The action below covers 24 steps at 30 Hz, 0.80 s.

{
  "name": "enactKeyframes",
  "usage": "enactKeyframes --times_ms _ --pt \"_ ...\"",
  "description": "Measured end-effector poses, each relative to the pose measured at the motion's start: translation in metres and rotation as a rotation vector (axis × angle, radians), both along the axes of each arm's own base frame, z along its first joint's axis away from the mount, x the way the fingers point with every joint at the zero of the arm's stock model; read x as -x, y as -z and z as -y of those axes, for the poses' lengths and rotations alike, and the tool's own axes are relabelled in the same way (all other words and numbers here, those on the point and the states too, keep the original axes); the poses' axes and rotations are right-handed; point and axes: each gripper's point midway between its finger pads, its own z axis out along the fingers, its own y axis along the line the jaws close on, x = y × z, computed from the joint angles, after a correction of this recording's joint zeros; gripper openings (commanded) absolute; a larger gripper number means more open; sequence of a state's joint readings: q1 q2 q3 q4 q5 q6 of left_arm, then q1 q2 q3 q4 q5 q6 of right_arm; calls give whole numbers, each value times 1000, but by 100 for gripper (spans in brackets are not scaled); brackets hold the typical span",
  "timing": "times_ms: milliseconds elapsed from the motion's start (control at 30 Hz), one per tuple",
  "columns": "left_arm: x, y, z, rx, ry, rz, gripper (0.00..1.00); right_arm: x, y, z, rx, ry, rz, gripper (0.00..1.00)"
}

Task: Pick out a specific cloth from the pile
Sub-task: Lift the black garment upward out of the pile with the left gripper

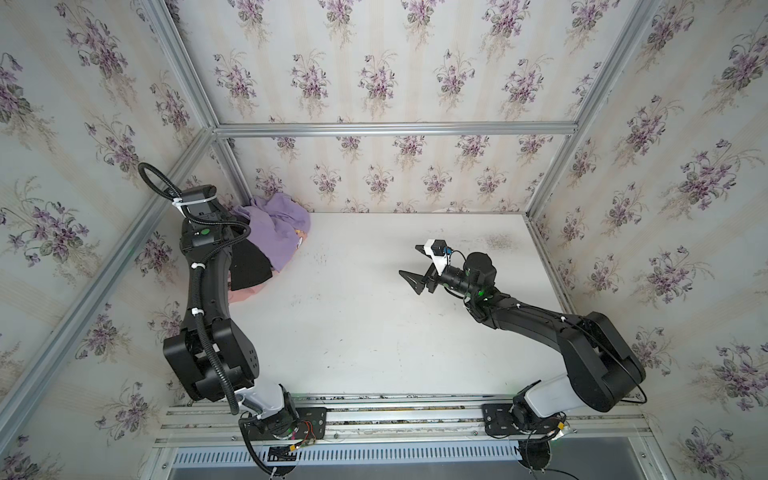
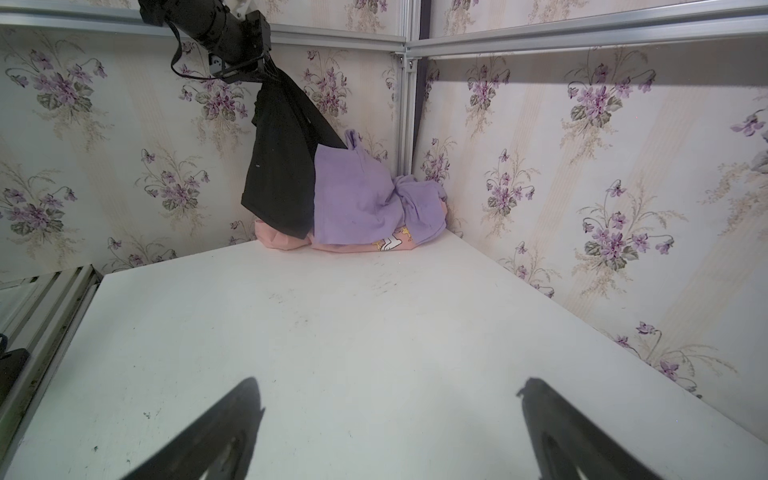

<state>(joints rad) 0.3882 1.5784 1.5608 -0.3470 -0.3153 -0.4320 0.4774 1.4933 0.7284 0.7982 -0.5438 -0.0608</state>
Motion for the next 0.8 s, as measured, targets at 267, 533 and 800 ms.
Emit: enactKeyframes --times_ms 267,533,800 --pt "8 -15 5 -13 2 30 5 1 2 -1 4 -3 7 100" --pt "14 -31 10 -24 7 63 5 5 -2 -1 10 -9 32 100" --pt "20 -49 16 -19 6 119 4 9 -7 -2 20 -15 57 100"
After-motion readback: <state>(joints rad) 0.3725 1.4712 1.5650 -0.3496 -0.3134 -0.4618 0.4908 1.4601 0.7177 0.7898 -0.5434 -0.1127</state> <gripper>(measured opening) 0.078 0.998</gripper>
